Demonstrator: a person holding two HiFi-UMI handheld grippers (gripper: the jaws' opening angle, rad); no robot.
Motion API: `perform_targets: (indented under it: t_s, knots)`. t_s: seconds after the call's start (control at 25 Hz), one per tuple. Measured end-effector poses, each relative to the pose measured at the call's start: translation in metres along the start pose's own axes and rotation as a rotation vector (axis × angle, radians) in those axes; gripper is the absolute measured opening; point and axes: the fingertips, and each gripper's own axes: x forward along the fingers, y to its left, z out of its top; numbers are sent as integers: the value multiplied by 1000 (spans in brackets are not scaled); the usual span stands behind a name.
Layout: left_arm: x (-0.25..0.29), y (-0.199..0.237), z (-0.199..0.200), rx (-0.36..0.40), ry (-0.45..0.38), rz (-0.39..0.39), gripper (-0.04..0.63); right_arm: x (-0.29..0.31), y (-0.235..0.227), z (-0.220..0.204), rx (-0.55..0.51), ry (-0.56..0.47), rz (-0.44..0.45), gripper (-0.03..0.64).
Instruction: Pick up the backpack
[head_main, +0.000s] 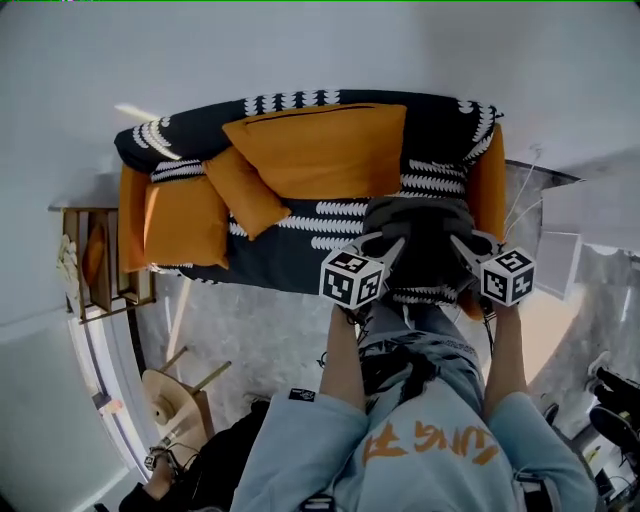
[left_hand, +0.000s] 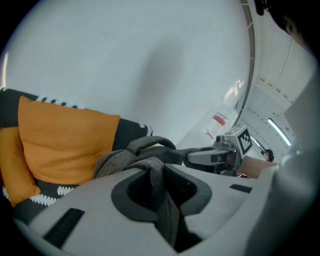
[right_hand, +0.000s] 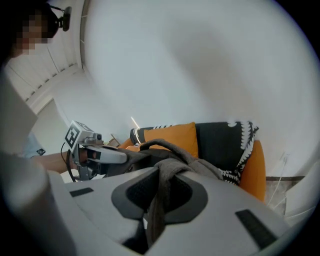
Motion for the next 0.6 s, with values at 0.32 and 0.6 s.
perform_targets:
  t_s: [0.32,0.6]
  knots:
    - [-18,-48,91,180,-142,-28,63,-60,5,77,-94,-206,-31,48]
    - [-42,-109,221,391,-359,-45,63,-135,16,206,-301,-454,-126,48]
